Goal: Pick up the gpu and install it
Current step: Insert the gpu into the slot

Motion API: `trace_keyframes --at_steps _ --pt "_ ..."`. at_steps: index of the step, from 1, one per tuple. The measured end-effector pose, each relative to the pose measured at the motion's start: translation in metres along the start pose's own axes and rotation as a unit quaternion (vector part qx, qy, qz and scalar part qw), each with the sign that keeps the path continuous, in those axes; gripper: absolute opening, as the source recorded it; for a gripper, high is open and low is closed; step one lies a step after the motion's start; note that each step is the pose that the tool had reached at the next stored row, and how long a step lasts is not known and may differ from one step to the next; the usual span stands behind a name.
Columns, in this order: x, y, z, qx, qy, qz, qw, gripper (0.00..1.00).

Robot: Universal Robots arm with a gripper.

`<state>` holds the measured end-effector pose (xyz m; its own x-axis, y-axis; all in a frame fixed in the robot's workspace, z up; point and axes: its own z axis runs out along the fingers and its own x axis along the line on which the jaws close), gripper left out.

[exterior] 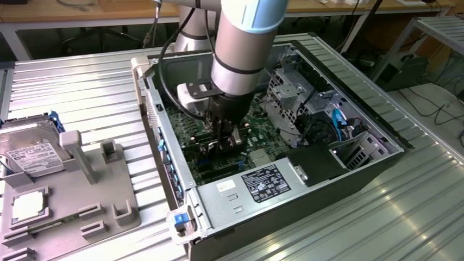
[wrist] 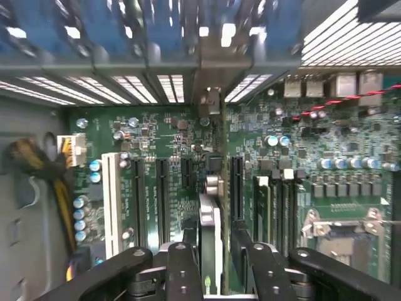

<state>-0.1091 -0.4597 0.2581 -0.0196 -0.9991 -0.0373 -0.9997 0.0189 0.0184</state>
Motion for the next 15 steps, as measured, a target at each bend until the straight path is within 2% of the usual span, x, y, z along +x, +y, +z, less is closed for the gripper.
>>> trace_keyframes --at_steps 6,7,10,12,15 --pt "-0.002 0.0004 -0.0269 0.0000 0.0028 0.000 1.0000 0.36" --pt "-0.002 0.0005 -0.0338 0.0002 0.0032 0.000 1.0000 0.36" --pt "-0.003 0.0005 -0.0340 0.0003 0.0030 0.000 1.0000 0.34" --pt "-0.002 0.0005 -0.0341 0.0003 0.0031 0.000 1.0000 0.21" --pt "-0.003 0.0005 -0.0341 0.0003 0.0031 0.000 1.0000 0.15"
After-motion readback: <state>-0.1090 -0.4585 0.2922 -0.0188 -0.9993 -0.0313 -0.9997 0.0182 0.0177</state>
